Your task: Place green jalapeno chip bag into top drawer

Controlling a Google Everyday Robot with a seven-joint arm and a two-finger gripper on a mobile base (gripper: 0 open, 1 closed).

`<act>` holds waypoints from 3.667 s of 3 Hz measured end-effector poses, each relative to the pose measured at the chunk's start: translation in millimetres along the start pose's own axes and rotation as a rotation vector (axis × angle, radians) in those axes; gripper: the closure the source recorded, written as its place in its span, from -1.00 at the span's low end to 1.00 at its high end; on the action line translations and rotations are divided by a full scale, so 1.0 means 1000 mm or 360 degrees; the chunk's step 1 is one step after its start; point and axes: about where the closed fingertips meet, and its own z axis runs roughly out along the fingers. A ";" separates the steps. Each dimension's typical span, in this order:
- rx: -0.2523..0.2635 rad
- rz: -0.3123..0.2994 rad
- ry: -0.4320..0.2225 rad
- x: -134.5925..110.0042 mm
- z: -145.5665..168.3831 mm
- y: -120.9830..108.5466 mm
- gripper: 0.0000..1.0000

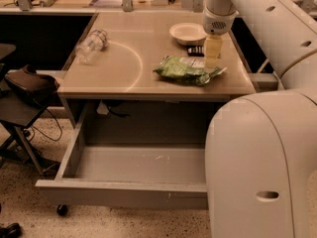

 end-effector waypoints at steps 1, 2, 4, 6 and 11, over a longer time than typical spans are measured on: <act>-0.0147 -0.0100 -0.0044 -0.028 0.017 0.025 -1.00; -0.0279 -0.0235 -0.0058 -0.061 0.041 0.051 -1.00; -0.0262 -0.0237 -0.0069 -0.064 0.045 0.048 -0.62; -0.0262 -0.0237 -0.0069 -0.065 0.045 0.048 0.30; 0.0238 0.0202 -0.0377 -0.035 -0.126 0.174 1.00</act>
Offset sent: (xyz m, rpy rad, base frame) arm -0.0758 0.1081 -0.0708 -0.0129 0.3549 0.2817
